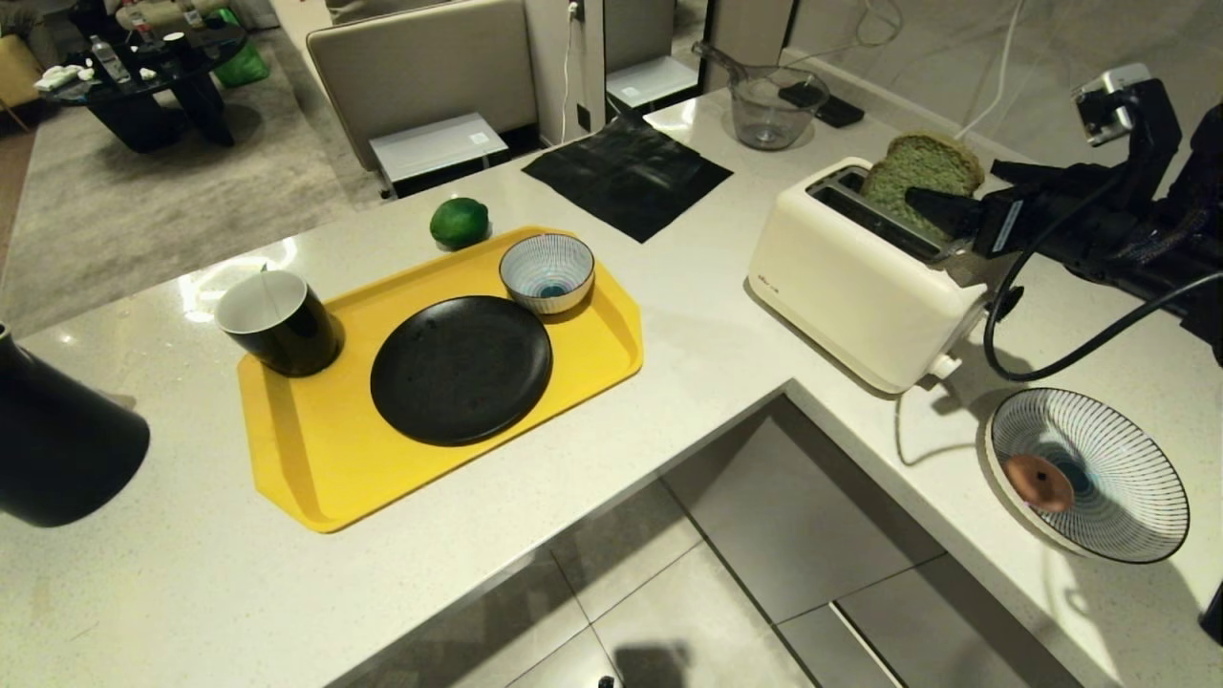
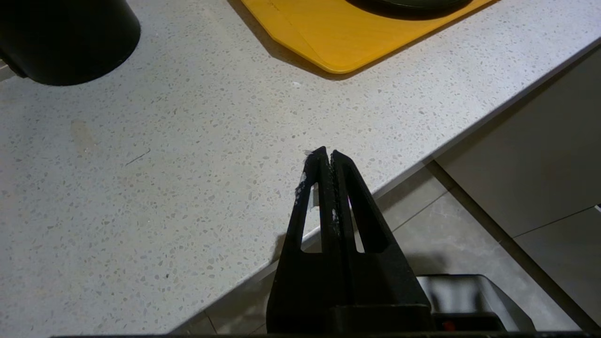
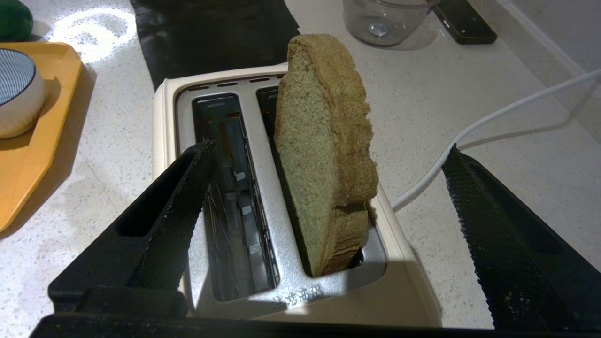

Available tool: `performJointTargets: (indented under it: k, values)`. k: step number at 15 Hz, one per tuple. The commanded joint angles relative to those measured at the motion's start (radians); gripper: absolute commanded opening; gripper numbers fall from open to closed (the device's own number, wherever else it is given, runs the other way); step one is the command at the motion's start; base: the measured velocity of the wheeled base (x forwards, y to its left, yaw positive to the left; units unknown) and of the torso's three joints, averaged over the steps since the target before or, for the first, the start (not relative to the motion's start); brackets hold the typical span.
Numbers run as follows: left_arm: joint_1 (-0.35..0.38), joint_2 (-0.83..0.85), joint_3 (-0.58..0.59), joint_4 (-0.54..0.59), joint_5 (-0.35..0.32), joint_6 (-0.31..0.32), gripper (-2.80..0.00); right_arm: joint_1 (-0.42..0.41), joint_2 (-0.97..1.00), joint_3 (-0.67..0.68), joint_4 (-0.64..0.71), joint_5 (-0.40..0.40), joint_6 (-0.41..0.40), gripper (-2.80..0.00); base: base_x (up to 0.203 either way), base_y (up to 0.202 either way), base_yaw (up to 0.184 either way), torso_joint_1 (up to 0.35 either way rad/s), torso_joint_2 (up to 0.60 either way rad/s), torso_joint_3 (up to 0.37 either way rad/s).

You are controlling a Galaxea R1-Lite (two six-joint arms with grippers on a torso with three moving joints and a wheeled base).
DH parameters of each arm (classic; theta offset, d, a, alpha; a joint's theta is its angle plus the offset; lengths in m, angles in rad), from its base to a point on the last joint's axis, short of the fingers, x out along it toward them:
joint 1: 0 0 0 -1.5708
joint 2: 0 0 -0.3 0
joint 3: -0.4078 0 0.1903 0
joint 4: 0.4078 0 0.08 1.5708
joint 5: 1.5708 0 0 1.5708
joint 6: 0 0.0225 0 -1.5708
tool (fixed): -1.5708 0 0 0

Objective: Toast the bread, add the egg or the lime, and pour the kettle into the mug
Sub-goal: Put the baked bread on a plate

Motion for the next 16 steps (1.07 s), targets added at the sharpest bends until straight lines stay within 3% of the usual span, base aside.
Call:
performJointTargets:
  k: [1,6,7,8,16]
  values:
    - [0.0,0.0,0.0,0.0,0.001,0.0,-2.8,0.0,0.01,-0.02,0.0,-0.007,-0.001,0.0,0.0,0.0,0.0,0.0,0.0,0.0]
    - [0.0,0.0,0.0,0.0,0.001,0.0,-2.8,0.0,0.011,-0.032,0.0,-0.012,-0.004,0.0,0.0,0.0,0.0,0.0,0.0,0.0]
    - [0.0,0.0,0.0,0.0,0.001,0.0,-2.8,0.002,0.011,-0.032,0.0,-0.012,-0.004,-0.96,0.0,0.0,0.0,0.0,0.0,0.0]
    - [0.0,0.0,0.0,0.0,0.001,0.0,-2.8,0.002,0.011,-0.032,0.0,-0.013,-0.006,-2.8,0.0,0.0,0.0,0.0,0.0,0.0]
    - [0.0,0.0,0.0,0.0,0.001,0.0,-2.8,0.001,0.016,-0.024,0.0,-0.029,-0.028,-2.8,0.0,0.0,0.0,0.0,0.0,0.0]
